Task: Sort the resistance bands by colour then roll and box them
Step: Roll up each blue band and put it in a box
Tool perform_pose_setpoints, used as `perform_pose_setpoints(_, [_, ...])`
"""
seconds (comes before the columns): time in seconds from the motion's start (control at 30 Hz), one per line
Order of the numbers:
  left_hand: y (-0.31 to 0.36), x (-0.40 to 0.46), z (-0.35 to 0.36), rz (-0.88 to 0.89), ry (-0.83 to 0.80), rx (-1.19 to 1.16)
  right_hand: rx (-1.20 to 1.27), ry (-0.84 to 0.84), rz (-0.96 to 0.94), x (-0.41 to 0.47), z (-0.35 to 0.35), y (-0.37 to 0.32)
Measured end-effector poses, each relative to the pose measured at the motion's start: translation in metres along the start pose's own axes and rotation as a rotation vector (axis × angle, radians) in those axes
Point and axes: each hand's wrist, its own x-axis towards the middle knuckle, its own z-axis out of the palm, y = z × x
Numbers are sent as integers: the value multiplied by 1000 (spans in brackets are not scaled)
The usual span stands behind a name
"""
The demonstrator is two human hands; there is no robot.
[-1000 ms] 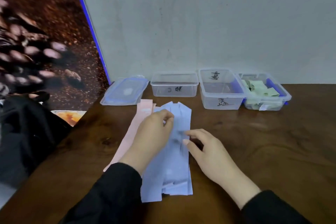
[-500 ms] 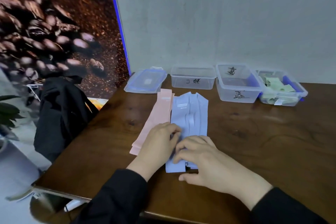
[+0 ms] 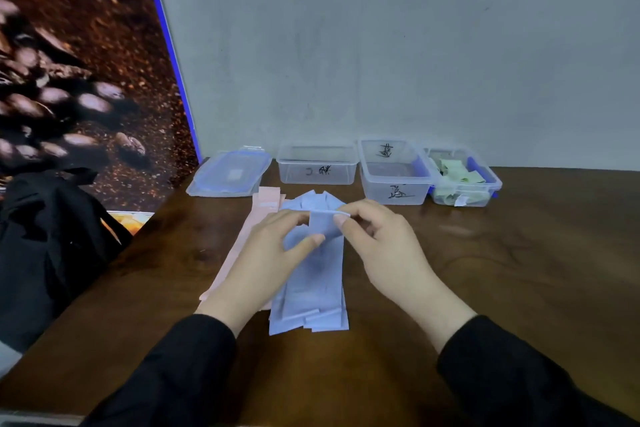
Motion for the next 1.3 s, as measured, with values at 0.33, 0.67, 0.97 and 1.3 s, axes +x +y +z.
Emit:
perform_pose_setpoints(0.33, [50,47,33,5,-209,4,-18,205,5,17,-93,-29])
perform_pose_setpoints(0.67, [88,57,88,-169,-539,-294,-97,218,112,10,-156,-19])
perform_pose_setpoints(0.97, [83,49,114,29,-506,-279,-117,226,133,12,-177,-1])
perform_pose_setpoints(1.3, [109,115,122,-93,-320,-197,-57,293,5,37,-188,-1])
